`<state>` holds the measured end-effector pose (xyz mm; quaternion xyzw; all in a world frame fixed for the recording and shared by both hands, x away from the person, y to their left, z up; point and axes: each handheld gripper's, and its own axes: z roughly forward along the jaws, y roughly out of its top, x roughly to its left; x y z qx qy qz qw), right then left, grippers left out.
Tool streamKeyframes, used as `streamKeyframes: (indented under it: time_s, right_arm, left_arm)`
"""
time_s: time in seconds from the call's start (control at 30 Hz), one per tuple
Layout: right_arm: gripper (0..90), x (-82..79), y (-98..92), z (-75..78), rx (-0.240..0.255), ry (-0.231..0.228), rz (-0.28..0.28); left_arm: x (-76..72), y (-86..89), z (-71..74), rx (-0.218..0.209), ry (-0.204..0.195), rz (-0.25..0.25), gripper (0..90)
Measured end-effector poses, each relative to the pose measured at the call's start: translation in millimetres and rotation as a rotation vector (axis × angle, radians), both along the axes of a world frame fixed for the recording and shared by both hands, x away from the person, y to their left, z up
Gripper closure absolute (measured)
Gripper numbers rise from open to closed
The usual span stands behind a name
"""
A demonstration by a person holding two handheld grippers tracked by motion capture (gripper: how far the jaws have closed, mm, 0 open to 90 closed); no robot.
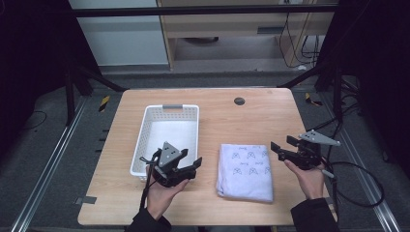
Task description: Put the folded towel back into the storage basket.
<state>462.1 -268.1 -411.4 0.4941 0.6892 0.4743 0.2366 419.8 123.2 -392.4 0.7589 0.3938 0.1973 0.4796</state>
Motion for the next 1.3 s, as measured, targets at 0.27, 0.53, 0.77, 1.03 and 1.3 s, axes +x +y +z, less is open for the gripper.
streamKeyframes:
  time_s: [0.27, 0.53, 0.77, 1.03, 1.3]
  right_arm:
    - [28.7, 1.4, 4.0, -5.5, -0.024, 0.008, 0.016]
    - [27.9, 2.3, 6.3, -11.4, -0.027, 0.019, 0.023]
    - [26.7, 2.9, 8.1, -13.0, -0.035, 0.017, 0.029]
    - [25.9, 5.9, 12.0, -18.3, -0.057, 0.027, 0.041]
    - [26.3, 10.5, 16.1, -24.8, -0.071, 0.044, 0.045]
  left_arm:
    - [-4.0, -24.2, -9.3, 0.036, 0.013, -0.043, 40.2]
    - [-8.1, -46.8, -20.7, 0.072, 0.024, -0.08, 40.1]
    - [-9.6, -58.1, -31.5, 0.097, 0.041, -0.085, 39.6]
    - [-10.8, -65.3, -44.5, 0.122, 0.071, -0.069, 38.8]
    - [-9.9, -70.3, -59.2, 0.128, 0.097, -0.057, 39.4]
